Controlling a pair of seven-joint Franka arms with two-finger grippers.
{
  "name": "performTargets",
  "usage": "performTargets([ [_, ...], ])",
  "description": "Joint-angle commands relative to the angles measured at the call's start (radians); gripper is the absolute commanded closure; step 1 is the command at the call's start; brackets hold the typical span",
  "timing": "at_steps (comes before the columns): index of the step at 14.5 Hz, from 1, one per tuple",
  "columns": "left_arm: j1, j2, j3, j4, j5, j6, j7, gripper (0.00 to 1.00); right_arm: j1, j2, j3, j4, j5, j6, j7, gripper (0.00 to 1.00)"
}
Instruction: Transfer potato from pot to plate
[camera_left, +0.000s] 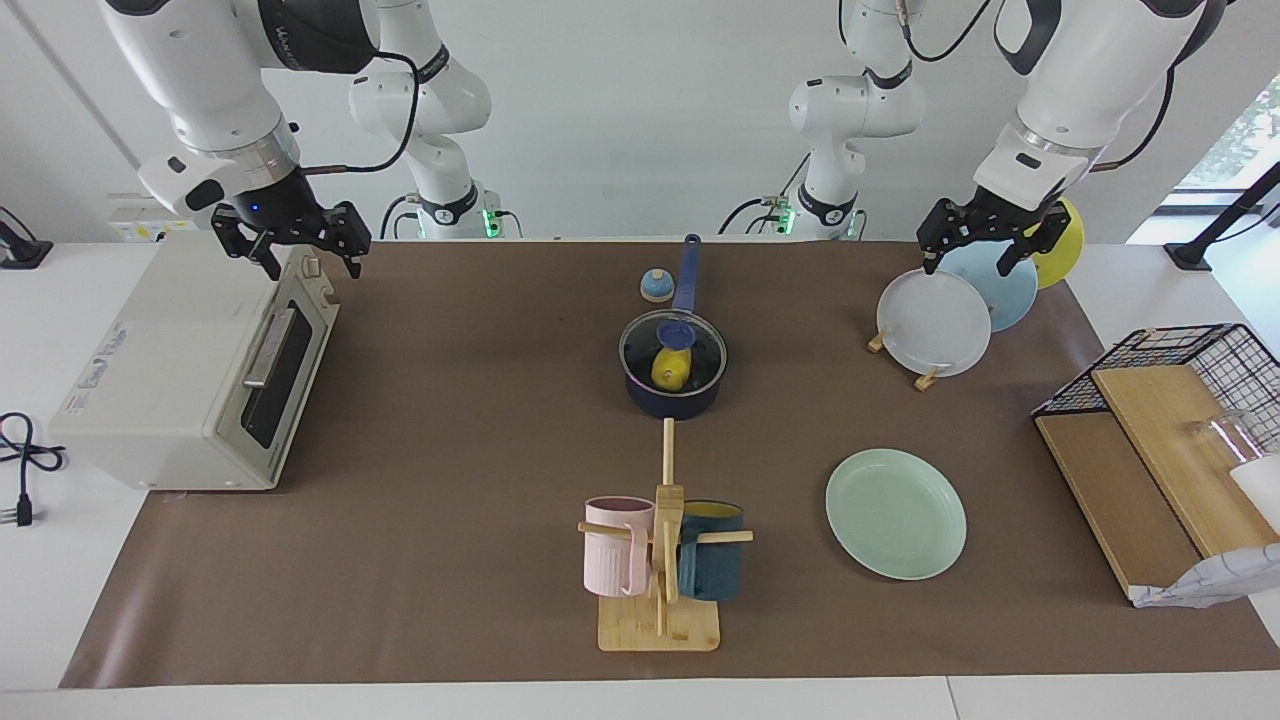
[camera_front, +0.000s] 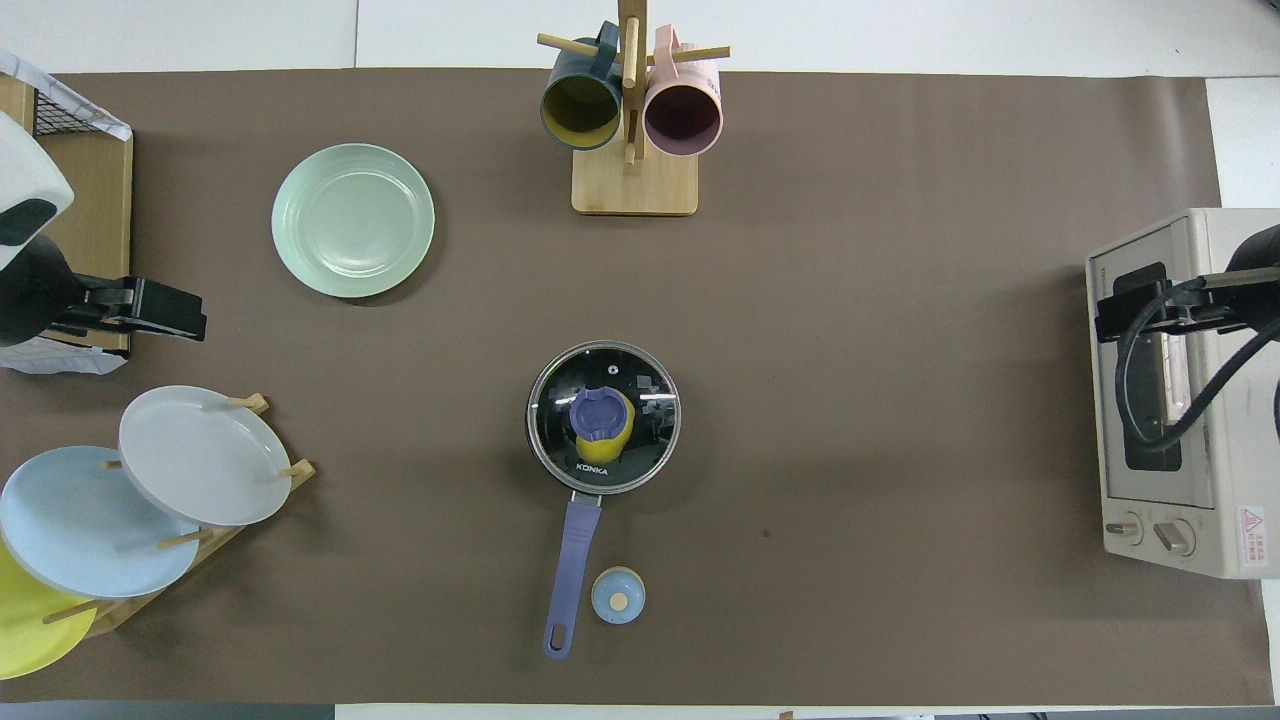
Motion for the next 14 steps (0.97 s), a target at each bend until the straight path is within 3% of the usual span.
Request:
performTargets([
  [1,0.01,-0.016,-0.005,-0.016,0.011,0.003,0.006,0.0,-0.003,-0.013,0.001,-0.011,0.019,0.009,-0.016,0.0],
  [14,0.01,-0.016,-0.005,-0.014,0.011,0.003,0.006,0.0,-0.002,-0.014,0.029,-0.011,0.02,0.013,-0.021,0.0],
])
